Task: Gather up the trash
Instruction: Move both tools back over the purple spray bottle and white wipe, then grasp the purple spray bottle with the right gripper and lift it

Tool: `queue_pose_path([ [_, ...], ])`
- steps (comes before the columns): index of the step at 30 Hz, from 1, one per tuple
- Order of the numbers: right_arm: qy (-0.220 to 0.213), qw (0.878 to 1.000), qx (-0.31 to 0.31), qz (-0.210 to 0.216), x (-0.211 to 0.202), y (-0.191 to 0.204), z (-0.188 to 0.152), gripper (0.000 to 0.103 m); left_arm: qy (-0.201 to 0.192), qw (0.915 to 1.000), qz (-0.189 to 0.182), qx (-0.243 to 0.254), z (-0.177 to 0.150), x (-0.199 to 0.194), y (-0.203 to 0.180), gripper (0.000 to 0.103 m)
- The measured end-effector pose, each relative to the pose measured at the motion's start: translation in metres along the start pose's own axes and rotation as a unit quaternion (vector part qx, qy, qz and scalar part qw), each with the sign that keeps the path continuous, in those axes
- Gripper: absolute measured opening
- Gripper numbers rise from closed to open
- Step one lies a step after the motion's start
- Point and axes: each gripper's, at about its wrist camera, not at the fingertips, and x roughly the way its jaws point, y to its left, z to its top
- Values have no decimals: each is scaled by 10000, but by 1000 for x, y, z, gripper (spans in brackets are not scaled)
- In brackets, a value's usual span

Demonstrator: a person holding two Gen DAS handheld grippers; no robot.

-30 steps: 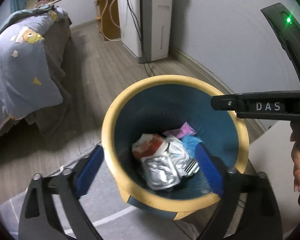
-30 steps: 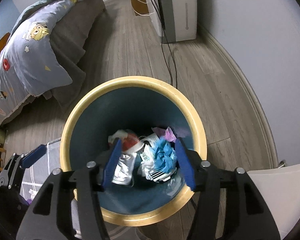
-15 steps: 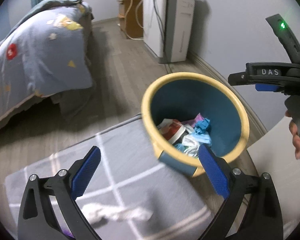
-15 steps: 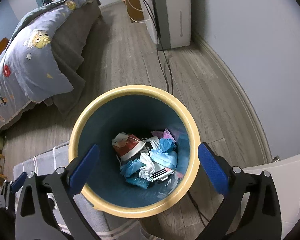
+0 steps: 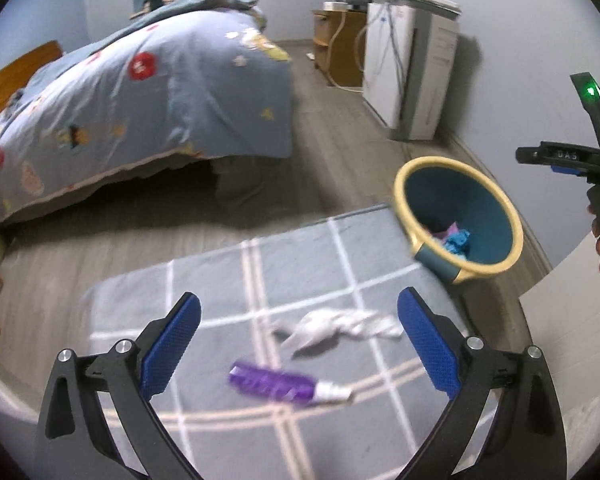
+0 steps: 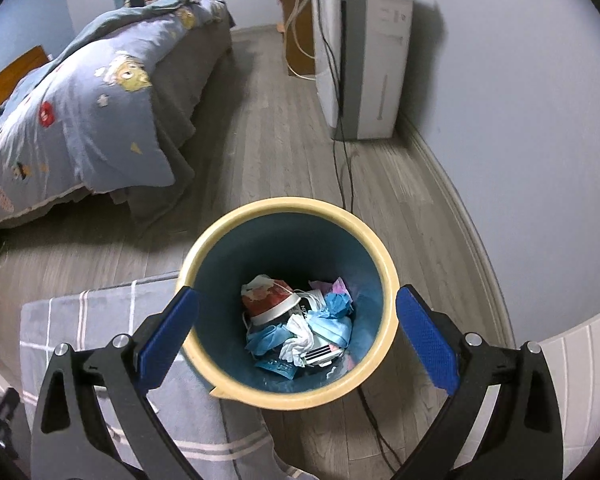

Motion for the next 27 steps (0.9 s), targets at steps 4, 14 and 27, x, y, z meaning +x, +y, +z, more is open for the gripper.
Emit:
queue_pose_path([
  [4,-46,9999,-127,28,-13,14,-5,97,13,9998,189,-94,-25,-16,19,98],
  [14,226,9980,-289,518,-21,71,-29,97,1,9987,437,-279,-60,-26,54,98],
  [27,806,9892,-984,730,9,169,-77,97,15,9966,508,-647,-74,-25,95,98],
])
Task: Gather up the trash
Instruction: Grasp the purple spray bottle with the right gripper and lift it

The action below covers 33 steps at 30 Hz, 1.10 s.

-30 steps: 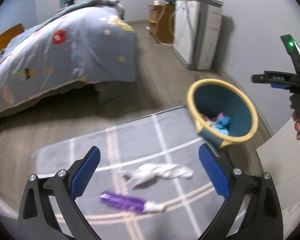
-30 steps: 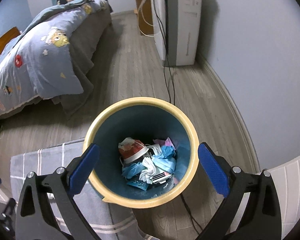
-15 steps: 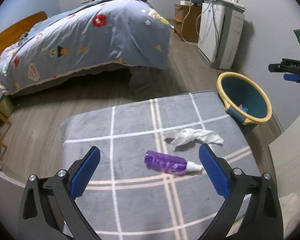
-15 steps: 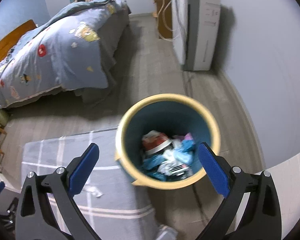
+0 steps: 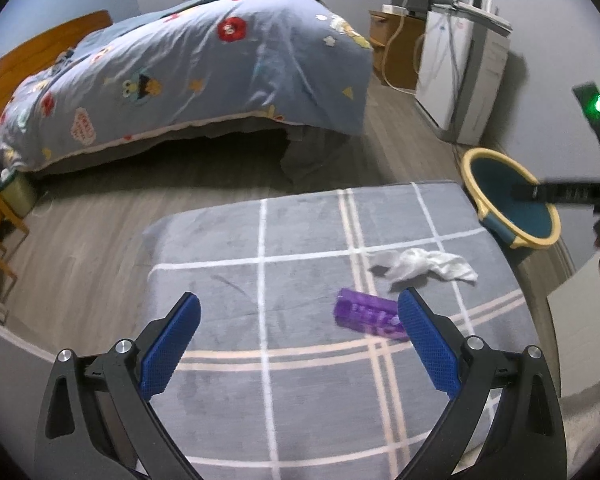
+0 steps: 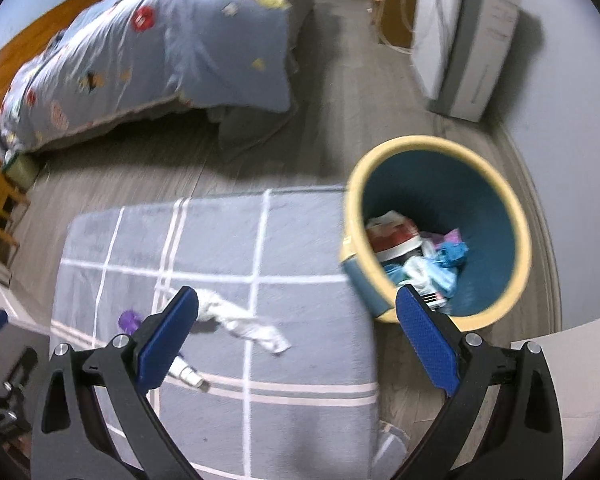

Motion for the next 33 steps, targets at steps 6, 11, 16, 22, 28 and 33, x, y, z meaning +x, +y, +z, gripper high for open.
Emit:
queue_pose_path([
  [6,271,9978,-499,348,29,53,-20,97,58,9990,134,-418,0,-1,35,98],
  [11,478,9919,-1073,490,52,94,-38,97,153,9971,261,-693,0,2,60,98],
  [16,604,9802,-1789,595,71,133,-54,97,228,9951,242,-932,-1,6,77,98],
  [22,763,9711,-2199,535,94,159,-66,88,292,9944,241,-982,-1,13,84,98],
  [28,929,9639,-2425,589,111,171,-69,62,346,9937,263,-1036,0,19,90,98],
  [33,1016,9565,-2687,508,122,182,-75,54,366,9938,238,-1025,1,21,89,98],
])
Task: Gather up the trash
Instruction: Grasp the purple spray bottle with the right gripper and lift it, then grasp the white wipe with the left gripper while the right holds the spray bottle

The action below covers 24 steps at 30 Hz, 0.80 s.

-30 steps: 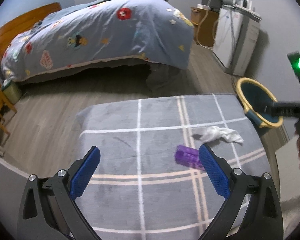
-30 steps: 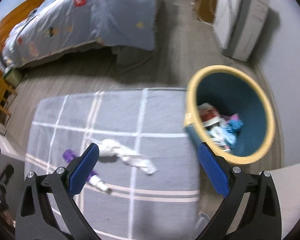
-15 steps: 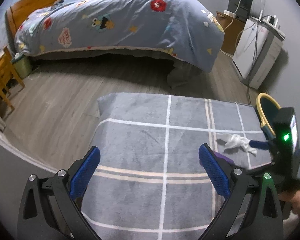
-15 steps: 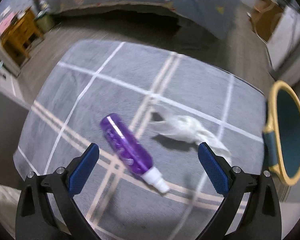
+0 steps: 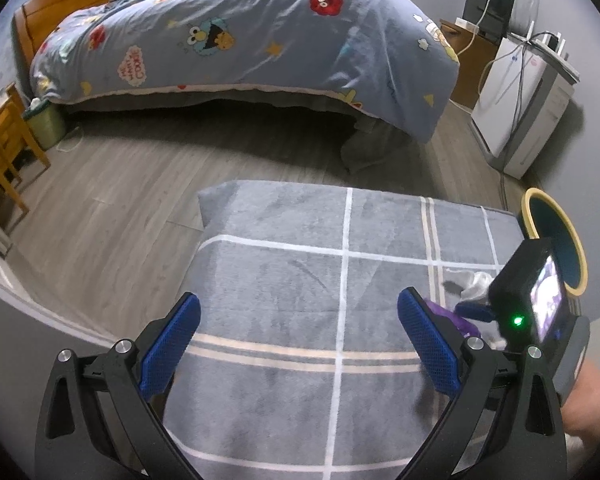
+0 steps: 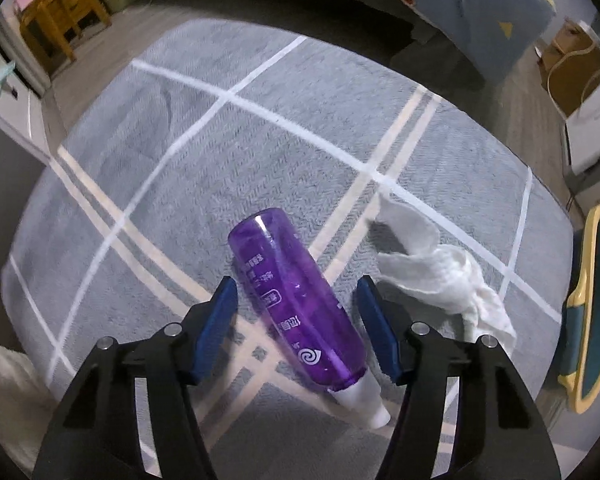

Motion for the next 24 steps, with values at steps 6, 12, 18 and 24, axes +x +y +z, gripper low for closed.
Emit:
queue_pose_path([
  [6,-25,9997,186,151,-10,-12,-4,32,49,10000,15,38,-1,3,-5,98],
  [12,-127,9988,416,213,-45,-35,-13,32,136,9999,-34,35,1,9,-15,98],
  [18,-158,9965,814,57,-79,-86,-25,32,264,9991,-46,323,1,25,-45,98],
  [24,-148,9859,1652,-203,-76,-149,-36,32,481,9946,-408,824,-7,59,-100,98],
])
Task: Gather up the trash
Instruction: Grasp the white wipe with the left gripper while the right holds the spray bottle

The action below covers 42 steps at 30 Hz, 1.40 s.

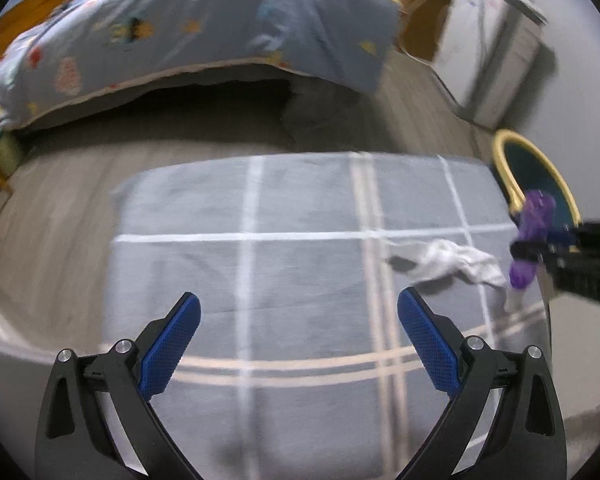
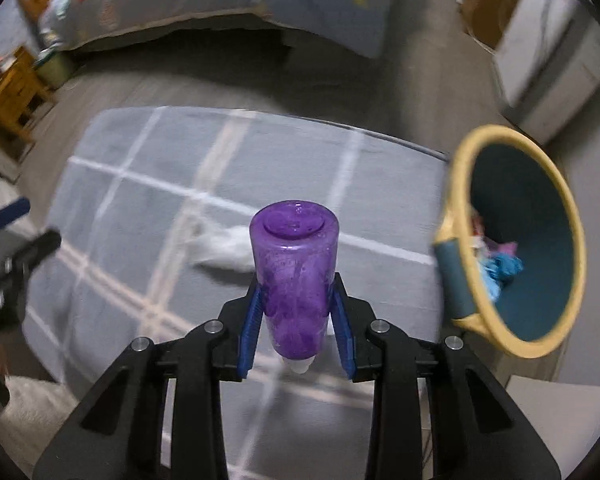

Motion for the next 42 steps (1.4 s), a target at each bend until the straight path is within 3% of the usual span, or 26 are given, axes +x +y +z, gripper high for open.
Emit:
queue_pose_path([
  [6,172,9995,241,-101,17,-36,3,32,-28,9975,-279,649,7,28,-54,98],
  [12,248,9982,525,129,21,-62,3,32,-91,9953,-779,571,17,51,-74,96],
  [18,302,9976,587,232,23,-70,2,32,-24,9915,-763,1057,21,70,-101,94],
  [20,328,9973,604,243,25,-71,1,32,-11,9907,-741,1142,22,75,-105,89],
  [23,415,9972,568,257,31,-70,-2,32,65,9856,-679,1549,20,81,-116,72],
  [27,510,9965,562,340,38,-67,-3,32,260,9791,-658,1908,11,87,-123,41],
  [30,628,9955,555,433,44,-63,-5,32,291,9844,-587,1632,9,87,-111,36],
  [34,772,9954,416,384,51,-53,-8,32,400,9935,-665,837,11,88,-91,36],
  [36,794,9955,376,353,52,-51,-8,34,385,9930,-612,938,11,89,-93,40],
  [39,834,9956,320,280,53,-48,-10,51,361,9909,-557,1170,6,91,-101,48],
  [42,861,9956,292,209,54,-47,-13,52,334,9885,-452,1404,2,93,-109,48],
])
